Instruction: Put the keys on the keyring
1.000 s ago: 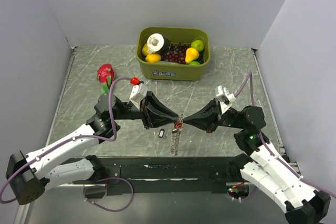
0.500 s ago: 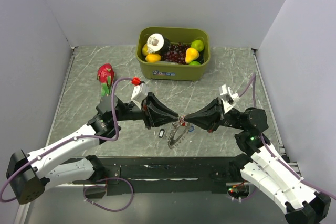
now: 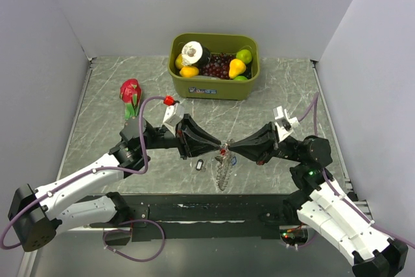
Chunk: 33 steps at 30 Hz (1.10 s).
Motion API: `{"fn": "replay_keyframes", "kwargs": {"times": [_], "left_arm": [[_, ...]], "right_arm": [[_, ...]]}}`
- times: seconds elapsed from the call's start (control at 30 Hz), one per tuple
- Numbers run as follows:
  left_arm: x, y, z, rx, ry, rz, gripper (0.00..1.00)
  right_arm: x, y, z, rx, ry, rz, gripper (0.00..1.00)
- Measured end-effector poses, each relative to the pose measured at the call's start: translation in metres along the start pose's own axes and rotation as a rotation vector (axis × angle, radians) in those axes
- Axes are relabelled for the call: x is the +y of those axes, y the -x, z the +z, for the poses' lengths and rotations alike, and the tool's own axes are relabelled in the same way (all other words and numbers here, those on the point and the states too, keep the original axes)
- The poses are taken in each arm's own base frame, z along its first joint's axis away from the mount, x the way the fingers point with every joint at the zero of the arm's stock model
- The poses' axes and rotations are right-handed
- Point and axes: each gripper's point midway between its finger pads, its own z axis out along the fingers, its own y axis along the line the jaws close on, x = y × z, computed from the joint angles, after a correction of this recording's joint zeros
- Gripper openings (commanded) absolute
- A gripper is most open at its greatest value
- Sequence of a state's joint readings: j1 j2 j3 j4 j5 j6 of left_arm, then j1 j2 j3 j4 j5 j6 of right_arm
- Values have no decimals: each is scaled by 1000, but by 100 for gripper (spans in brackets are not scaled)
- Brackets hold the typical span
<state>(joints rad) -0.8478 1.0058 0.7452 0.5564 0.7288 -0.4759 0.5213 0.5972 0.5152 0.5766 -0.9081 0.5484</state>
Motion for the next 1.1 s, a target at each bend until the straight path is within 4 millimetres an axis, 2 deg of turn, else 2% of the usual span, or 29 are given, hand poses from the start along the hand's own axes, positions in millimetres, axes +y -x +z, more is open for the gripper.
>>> {"fn": "replay_keyframes", "kwargs": {"times": [0.43,0.7,0.73,0.87,1.1], "left_arm": [[0,-3,1,8,-6,-13,24],[-6,3,-2,-4,-14,5,22],[-7,3,-2,-4,-14,8,22],[-7,1,-2,4,-13,7,7],[-9,1,0,14,-16,10,1]], "right_arm": [[1,3,1,-13,4,-3,0],[0,5,2,-19,10,-4,0],[0,5,3,-20,10,-3,0],[-1,4,3,-19,10,5,0],[-2,3,4,-15,11,15,0]]}}
